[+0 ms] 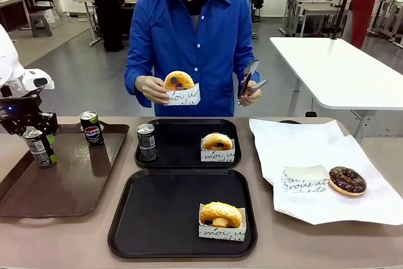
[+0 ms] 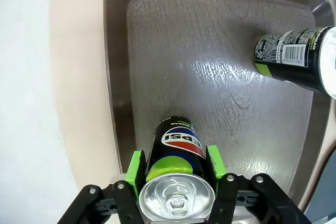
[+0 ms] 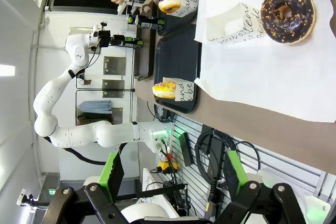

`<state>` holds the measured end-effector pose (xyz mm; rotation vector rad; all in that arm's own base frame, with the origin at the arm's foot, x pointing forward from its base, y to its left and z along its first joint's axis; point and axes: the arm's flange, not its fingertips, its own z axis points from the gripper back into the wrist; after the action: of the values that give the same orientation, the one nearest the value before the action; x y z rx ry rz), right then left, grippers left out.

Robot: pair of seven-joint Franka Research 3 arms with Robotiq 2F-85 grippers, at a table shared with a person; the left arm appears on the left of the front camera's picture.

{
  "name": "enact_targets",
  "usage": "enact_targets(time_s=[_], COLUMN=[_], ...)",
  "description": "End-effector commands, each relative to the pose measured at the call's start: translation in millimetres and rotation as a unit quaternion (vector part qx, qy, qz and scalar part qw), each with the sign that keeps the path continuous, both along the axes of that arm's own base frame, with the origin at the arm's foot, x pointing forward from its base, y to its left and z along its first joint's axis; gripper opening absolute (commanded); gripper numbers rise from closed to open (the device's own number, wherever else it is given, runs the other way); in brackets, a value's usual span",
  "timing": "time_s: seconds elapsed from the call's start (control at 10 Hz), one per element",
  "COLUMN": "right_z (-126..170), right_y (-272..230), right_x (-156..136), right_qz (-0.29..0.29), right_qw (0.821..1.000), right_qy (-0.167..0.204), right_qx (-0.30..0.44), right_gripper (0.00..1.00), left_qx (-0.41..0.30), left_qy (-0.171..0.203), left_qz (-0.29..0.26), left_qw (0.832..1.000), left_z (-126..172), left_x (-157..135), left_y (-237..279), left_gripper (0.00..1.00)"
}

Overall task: Set up donuts and drinks on trays.
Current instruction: Pick up one Pepsi coke from the Handle tray and place it on the Flat Tray without a Pepsi coke.

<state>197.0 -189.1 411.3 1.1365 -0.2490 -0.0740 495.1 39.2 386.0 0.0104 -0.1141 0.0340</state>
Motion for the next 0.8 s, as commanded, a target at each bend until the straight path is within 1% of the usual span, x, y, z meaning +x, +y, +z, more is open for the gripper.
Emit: enact_targets(time_s=[0.0,0.1,0.2,0.4,0.5,0.7], right_z=[1.5,1.5,1.5,1.5,1.5,1.5], right_y=[1.7,1.7,1.7,1.7,1.7,1.7], right_x=[2.7,2.7,2.7,2.7,2.7,2.7], right_qz=[-0.001,-0.001,-0.001,-0.001,-0.001,-0.001], right_qw=[1.000,1.000,1.000,1.000,1.000,1.000], right_qy=[-0.013,-0.013,-0.013,-0.013,-0.013,-0.013], right_qx=[0.013,0.013,0.013,0.013,0.013,0.013], right_gripper=[1.00,1.00,1.00,1.00,1.00,1.00], left_qx=[0.009,-0.012,-0.010,-0.013,-0.016,-0.032], left_qy=[0.010,0.029,0.046,0.052,0.063,0.067], left_qz=[-0.009,-0.007,0.008,-0.027,-0.038,-0.074], left_qw=[1.000,0.999,0.999,0.998,0.997,0.995], left_z=[17.2,31.7,56.0,107.7,126.1,149.3], left_x=[-6.3,-14.3,-24.8,-58.7,-74.8,-98.3], left_y=[-4.9,-14.3,-28.6,-54.0,-61.8,-68.6], left_gripper=[0.33,0.00,0.00,0.00,0.00,0.00])
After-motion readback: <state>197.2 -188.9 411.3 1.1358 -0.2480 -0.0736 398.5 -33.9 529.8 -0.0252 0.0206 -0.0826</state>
